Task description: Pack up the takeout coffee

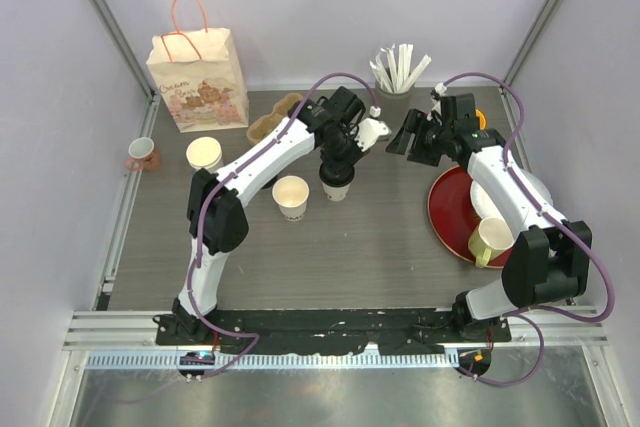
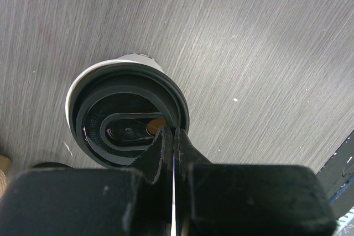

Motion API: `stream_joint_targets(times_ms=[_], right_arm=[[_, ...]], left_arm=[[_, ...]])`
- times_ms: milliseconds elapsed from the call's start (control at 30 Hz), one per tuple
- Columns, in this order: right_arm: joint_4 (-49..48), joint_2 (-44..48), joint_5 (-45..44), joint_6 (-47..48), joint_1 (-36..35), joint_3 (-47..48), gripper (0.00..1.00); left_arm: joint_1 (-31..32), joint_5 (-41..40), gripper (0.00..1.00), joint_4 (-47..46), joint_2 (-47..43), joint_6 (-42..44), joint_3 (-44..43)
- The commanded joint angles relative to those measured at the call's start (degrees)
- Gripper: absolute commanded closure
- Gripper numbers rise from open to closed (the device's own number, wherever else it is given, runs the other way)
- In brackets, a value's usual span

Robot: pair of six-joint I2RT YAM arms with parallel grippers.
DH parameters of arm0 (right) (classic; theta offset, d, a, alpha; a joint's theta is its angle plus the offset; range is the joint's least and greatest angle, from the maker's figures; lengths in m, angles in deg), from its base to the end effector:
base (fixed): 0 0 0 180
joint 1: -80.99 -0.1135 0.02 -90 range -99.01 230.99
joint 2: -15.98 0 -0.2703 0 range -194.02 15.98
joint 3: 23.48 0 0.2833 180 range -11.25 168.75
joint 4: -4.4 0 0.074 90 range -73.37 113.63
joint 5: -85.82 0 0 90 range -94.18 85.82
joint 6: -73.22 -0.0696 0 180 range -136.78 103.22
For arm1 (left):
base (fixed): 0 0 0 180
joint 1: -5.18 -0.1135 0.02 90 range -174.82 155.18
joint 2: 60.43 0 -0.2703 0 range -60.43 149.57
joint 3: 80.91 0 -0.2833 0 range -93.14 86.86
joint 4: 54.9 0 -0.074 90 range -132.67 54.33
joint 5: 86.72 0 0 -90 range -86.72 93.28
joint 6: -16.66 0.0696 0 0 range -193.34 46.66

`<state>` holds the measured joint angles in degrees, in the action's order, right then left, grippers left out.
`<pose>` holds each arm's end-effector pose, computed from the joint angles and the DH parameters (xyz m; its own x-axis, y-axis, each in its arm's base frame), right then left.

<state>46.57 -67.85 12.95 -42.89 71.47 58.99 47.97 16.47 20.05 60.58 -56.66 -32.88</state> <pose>0.3675 0.0824 0.2787 -0.7722 0.2970 -0.5617 -0.0321 0.8647 0.5012 0.3558 -0.3510 0.2716 -0.4209 0.7704 -0.4789 0.8932 0.4441 -0.0706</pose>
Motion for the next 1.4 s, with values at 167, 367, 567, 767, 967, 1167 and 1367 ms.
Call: stream_joint_targets(times_ms=[167, 367, 567, 767, 967, 1167, 1367], right_arm=[[-2.42, 1.39, 1.07, -0.87, 0.20, -0.63, 0.31], [-2.42, 1.48, 1.07, -0.87, 0.29, -0.72, 0.31], [-2.42, 1.74, 1.07, -0.87, 0.20, -0.89, 0.31], [-2.51, 1.66, 1.16, -0.96, 0.20, -0.98, 0.31], [-2.51, 1.74, 1.16, -1.05, 0.20, -1.07, 0.31], [-2.51, 2.01, 1.33, -1.22, 0.29, -1.42, 0.31], [-2.51, 2.01, 2.21, -1.31, 0.29, -1.68, 0.31]], left_arm=[[0.28, -0.36, 1.00, -0.93, 0.63, 0.28, -2.60], [0.19, -0.36, 1.00, -0.40, 0.72, 1.59, -3.31], [0.02, -0.45, 1.00, 0.03, 0.89, 1.15, -2.42], [0.02, -2.47, 1.00, 2.32, 1.07, 1.42, -3.56], [0.02, -2.64, 1.00, 2.15, 0.98, 1.24, -2.34], [-0.51, -0.80, 1.00, 0.56, 1.94, 1.15, -1.98], [-0.77, 0.78, 0.69, 2.85, 2.30, 0.63, -4.35]])
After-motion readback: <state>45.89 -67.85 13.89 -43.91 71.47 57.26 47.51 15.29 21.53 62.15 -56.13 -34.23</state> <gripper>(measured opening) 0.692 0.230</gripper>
